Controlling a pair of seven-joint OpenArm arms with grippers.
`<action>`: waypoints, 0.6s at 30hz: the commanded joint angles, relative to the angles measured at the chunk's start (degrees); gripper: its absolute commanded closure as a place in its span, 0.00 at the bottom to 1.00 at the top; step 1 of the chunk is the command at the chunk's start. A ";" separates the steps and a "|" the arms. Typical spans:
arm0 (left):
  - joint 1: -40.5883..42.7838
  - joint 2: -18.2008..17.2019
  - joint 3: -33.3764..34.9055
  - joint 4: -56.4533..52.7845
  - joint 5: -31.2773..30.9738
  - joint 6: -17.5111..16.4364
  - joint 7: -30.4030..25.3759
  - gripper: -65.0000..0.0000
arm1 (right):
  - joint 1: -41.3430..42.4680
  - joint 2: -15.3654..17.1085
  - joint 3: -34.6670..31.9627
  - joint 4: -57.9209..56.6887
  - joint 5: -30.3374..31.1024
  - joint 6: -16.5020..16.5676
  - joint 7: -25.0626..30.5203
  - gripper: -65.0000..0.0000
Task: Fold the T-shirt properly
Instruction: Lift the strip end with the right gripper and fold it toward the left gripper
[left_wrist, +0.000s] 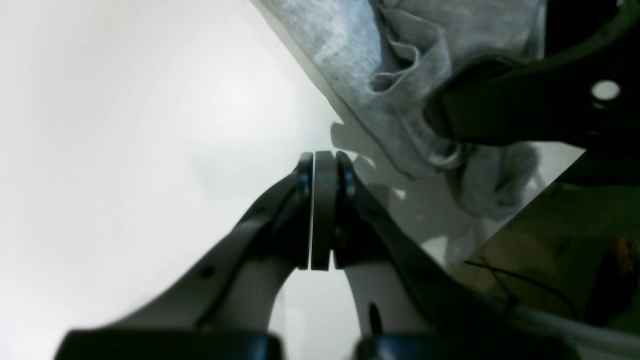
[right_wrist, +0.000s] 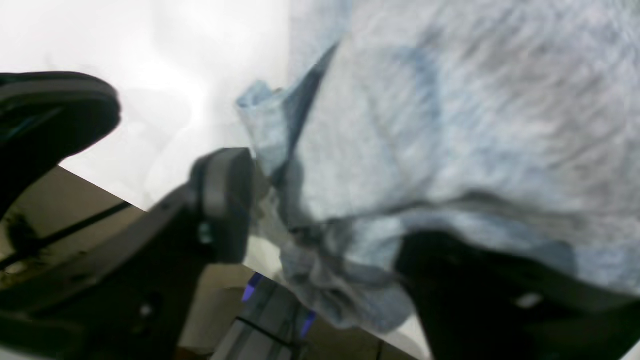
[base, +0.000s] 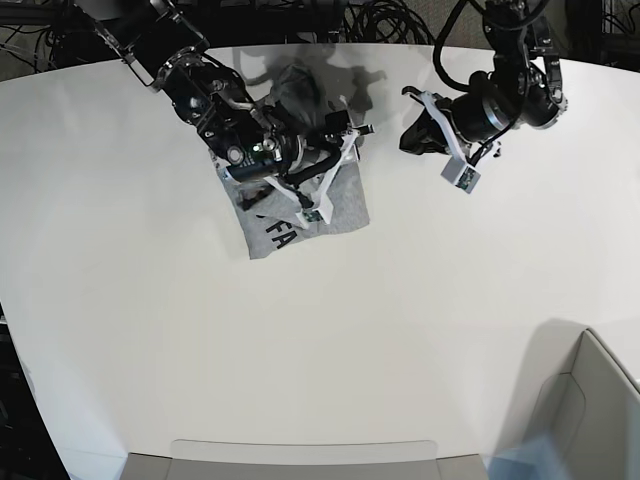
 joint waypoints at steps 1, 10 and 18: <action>-0.26 -0.75 -0.09 1.04 -1.00 0.01 -0.68 1.00 | 0.85 -0.26 -0.36 1.88 0.71 -0.96 -0.32 0.45; -0.26 -1.63 -0.26 1.04 -1.09 0.01 -0.68 1.00 | 7.18 -0.35 -4.05 2.15 0.62 -2.63 -0.32 0.45; -0.26 -1.54 -0.18 1.04 -1.09 0.01 -0.68 1.00 | 17.73 -4.13 -18.47 -9.02 -1.40 -2.63 -0.32 0.45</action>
